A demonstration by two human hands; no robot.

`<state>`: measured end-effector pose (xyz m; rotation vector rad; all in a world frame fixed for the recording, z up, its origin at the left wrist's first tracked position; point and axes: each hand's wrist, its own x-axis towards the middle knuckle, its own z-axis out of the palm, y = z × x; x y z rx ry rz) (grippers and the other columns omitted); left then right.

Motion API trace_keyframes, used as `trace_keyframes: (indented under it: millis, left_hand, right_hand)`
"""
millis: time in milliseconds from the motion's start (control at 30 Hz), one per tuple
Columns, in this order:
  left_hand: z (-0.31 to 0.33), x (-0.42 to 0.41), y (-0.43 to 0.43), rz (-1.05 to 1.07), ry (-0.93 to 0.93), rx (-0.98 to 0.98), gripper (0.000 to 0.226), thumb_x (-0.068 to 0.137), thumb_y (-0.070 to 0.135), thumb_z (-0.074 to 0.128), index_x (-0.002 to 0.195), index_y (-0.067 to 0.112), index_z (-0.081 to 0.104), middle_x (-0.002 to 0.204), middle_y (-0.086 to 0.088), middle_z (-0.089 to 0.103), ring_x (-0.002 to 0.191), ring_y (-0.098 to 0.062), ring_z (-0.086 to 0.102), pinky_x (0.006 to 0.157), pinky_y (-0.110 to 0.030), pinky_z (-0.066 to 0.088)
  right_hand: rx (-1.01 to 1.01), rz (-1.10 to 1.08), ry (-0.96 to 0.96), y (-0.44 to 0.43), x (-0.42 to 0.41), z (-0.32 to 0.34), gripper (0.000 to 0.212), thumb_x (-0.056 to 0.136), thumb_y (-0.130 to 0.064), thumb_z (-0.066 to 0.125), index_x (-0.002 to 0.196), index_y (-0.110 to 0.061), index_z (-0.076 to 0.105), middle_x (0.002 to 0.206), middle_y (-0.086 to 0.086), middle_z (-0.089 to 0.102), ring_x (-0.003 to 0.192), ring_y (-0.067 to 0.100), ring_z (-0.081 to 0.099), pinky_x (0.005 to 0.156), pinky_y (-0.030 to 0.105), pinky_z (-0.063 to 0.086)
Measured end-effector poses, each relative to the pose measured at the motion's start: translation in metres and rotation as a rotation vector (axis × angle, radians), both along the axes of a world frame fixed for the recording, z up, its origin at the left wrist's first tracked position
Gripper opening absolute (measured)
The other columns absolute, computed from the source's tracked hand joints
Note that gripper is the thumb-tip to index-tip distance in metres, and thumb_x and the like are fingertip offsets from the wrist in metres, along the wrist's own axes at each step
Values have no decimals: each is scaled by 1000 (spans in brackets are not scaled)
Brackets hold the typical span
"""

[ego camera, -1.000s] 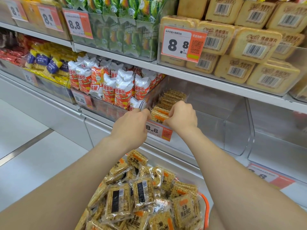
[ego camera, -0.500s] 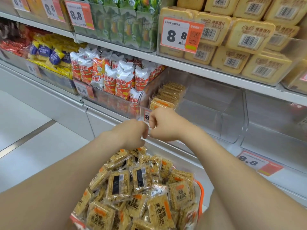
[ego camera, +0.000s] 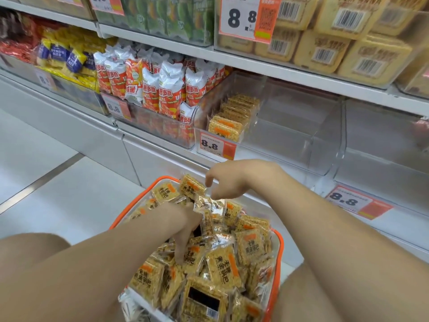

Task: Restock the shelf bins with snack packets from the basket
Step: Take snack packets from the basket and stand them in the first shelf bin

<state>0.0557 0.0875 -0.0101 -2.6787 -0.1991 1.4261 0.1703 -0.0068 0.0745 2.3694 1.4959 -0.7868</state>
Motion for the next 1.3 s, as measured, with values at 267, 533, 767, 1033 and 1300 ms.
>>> trace_keyframes:
  millis: [267, 533, 767, 1033, 1300]
  left_hand:
    - [7, 7, 14, 126, -217, -110, 78, 89, 30, 78, 153, 17, 34, 141, -8, 48, 111, -28, 59, 84, -38, 57]
    - [47, 24, 38, 384, -607, -374, 31, 99, 10, 54, 129, 16, 56, 118, -6, 65, 93, -20, 62, 66, -30, 53]
    - [82, 27, 37, 995, -853, -1013, 20, 97, 6, 60, 111, 18, 69, 98, -13, 70, 83, -23, 59, 69, -34, 42]
    - [101, 27, 19, 1467, -1162, -1361, 20, 95, 3, 48, 101, 1, 67, 92, -13, 63, 80, -27, 62, 73, -42, 55]
    - [98, 33, 29, 1332, -1163, -1281, 17, 97, 7, 62, 105, 9, 76, 89, -6, 80, 91, -27, 75, 87, -44, 59]
  right_hand:
    - [9, 33, 26, 2, 1, 2, 40, 102, -29, 52, 141, -17, 59, 137, 6, 64, 117, 30, 68, 101, 50, 55]
    - [278, -153, -56, -4, 11, 17, 33, 91, -7, 49, 113, 0, 73, 120, 23, 71, 116, 40, 66, 95, 56, 58]
    - [494, -241, 18, -19, 13, 42, 46, 88, -3, 50, 126, -18, 72, 109, 2, 72, 105, 21, 63, 88, 31, 51]
    - [712, -329, 46, -29, 17, 52, 41, 87, -9, 55, 119, -24, 76, 112, -5, 73, 112, 20, 61, 98, 42, 55]
    - [782, -342, 72, -36, 24, 54, 11, 98, -28, 70, 99, -25, 80, 78, -11, 77, 76, 1, 69, 80, 24, 51]
